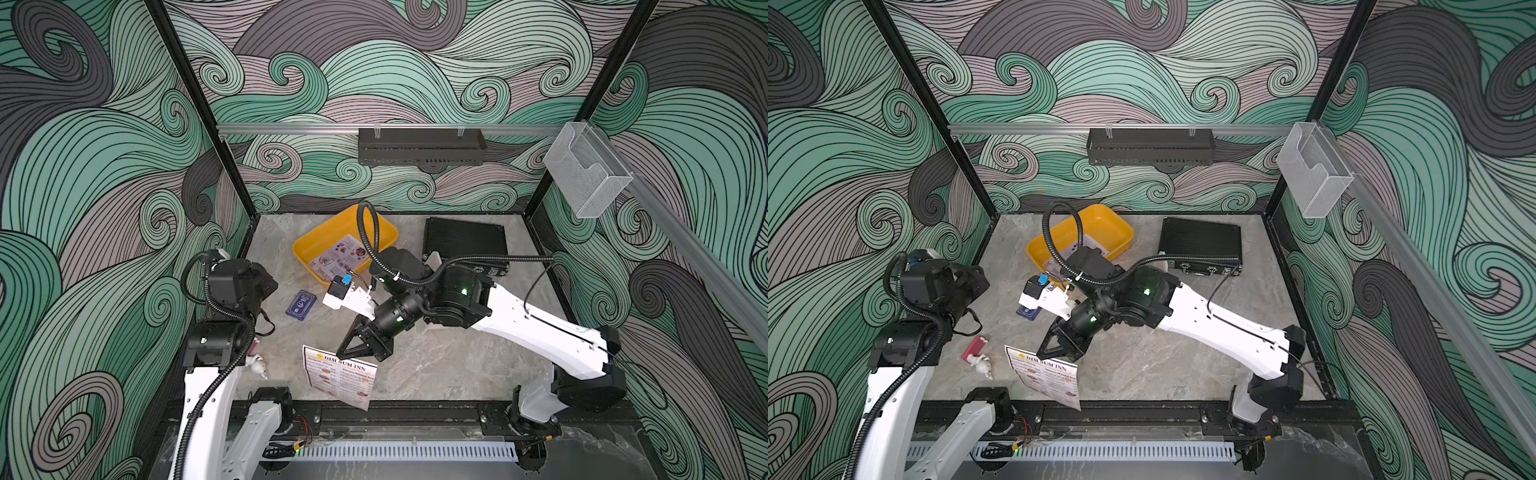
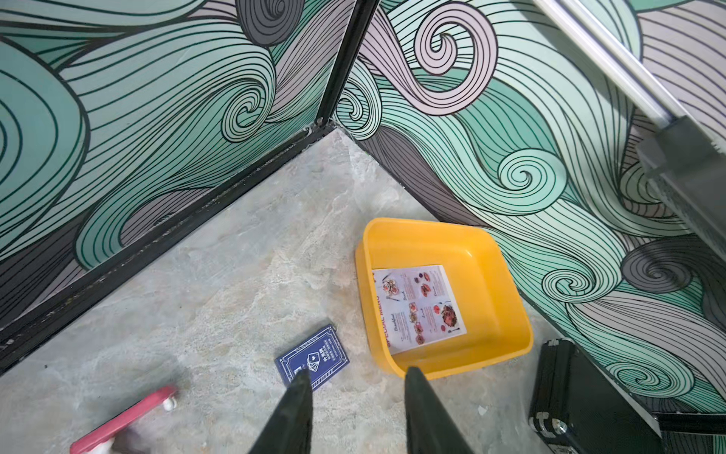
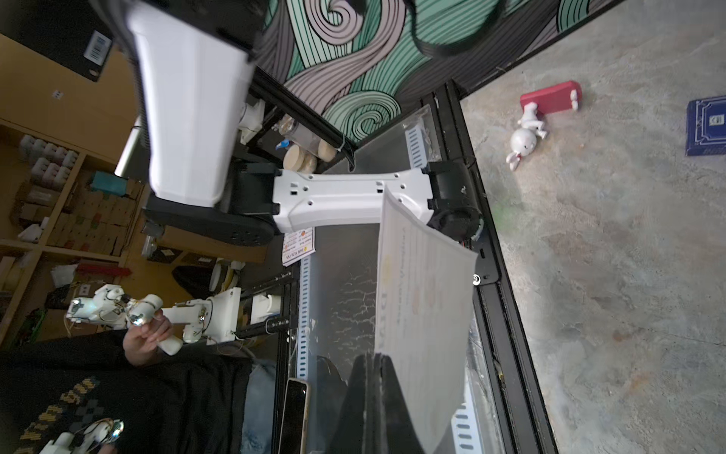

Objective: Replace the menus in the menu holders
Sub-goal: Place the menu at the center of the board.

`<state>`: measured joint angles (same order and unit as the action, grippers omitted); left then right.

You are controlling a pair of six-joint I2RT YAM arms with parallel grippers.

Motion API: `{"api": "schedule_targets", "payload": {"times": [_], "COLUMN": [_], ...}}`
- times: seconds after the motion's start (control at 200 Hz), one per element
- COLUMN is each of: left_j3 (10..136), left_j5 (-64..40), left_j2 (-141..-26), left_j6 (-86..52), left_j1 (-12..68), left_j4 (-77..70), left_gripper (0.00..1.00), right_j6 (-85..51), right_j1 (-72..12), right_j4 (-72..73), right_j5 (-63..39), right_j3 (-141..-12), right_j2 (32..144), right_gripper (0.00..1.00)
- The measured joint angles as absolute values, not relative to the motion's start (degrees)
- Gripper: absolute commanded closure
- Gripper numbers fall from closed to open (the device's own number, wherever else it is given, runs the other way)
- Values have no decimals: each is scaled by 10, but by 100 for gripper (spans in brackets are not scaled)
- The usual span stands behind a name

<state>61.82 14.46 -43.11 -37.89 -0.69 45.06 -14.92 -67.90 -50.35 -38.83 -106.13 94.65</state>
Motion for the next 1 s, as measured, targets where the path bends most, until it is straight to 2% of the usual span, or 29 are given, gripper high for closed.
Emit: {"api": "schedule_targets", "payload": {"times": [0.21, 0.395, 1.001], "left_j3": [627, 629, 579], "left_j5": [148, 146, 119], "left_j2": [-429, -429, -429], "left_j6": [-375, -374, -383], "left_j1": [-7, -7, -7], "left_j4": [468, 468, 467], "left_gripper": [62, 62, 63], "right_j6": [-88, -13, 129], "right_j1": [-637, -621, -621], "right_j4": [-509, -531, -537], "right_j5": [-387, -315, -89], "right_j3": [-1065, -1100, -1214], "right_j2": [1073, 1191, 1329], "right_gripper": [100, 100, 100]}}
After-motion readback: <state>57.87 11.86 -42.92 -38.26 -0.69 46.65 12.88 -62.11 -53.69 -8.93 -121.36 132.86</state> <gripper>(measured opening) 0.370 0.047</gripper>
